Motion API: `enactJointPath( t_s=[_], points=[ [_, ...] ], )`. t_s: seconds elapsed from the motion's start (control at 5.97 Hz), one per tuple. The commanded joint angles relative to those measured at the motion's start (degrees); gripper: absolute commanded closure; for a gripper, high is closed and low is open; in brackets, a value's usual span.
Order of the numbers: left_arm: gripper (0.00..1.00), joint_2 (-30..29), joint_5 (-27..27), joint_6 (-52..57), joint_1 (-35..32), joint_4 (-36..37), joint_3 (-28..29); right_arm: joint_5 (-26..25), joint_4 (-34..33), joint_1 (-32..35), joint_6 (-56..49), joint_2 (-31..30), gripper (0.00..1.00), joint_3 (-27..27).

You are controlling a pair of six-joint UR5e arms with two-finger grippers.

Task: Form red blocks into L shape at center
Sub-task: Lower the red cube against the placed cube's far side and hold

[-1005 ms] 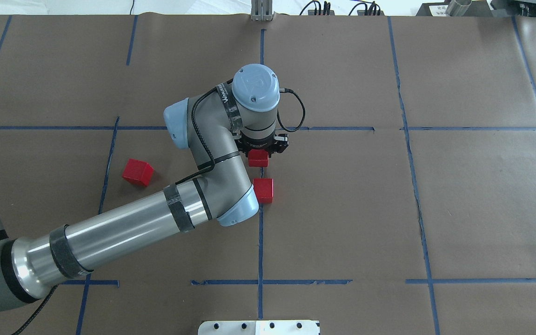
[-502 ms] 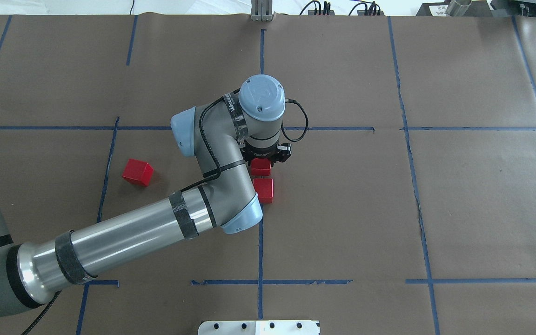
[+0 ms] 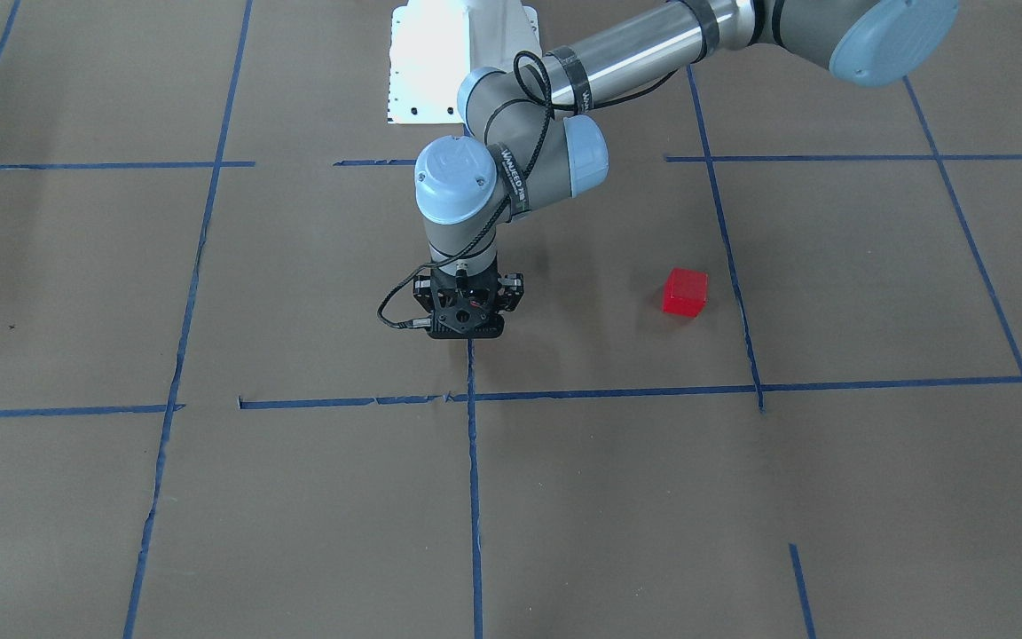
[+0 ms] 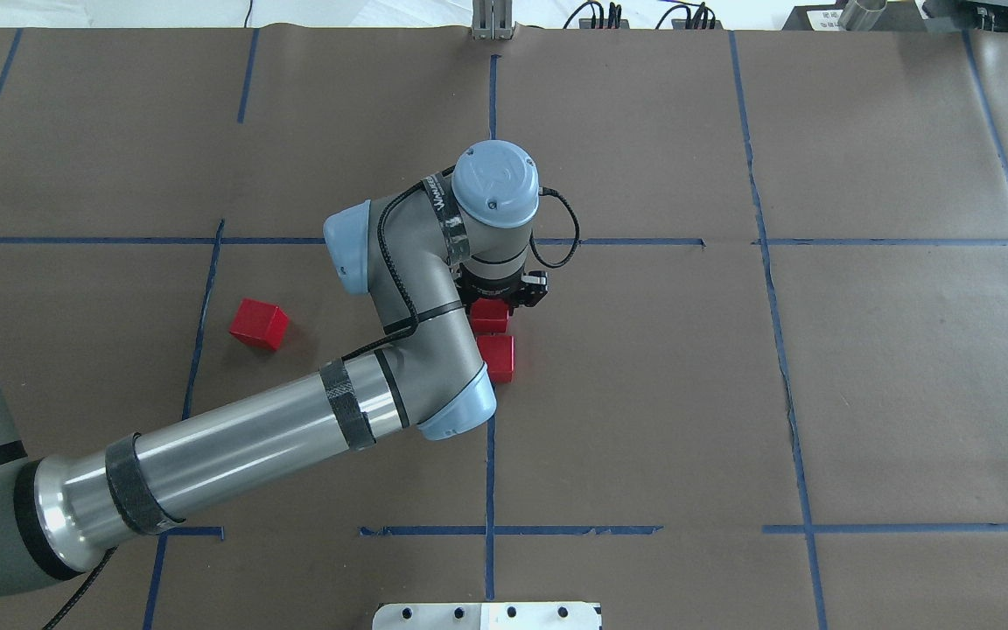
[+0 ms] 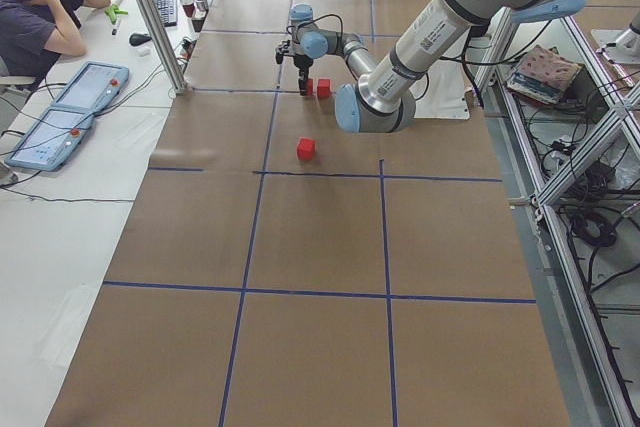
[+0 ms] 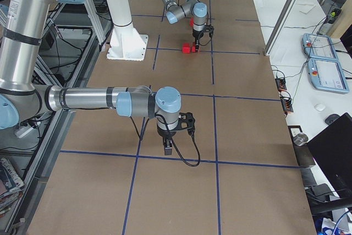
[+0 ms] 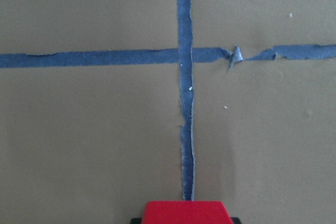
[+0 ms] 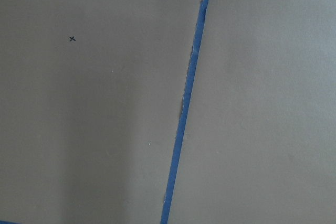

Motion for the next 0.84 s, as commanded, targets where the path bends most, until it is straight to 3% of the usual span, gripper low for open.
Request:
enactJointPath(
  t_s=[0.0,0.67],
  points=[
    [1.00,0.0,-2.3,-0.2,0.1,0.1,-0.1,0.0,0.0,0.0,0.0,0.0,0.00,-0.1],
    [0.98,0.1,-2.4,-0.3,0.5,0.0,-0.1,0.0,0.0,0.0,0.0,0.0,0.00,-0.2]
  ],
)
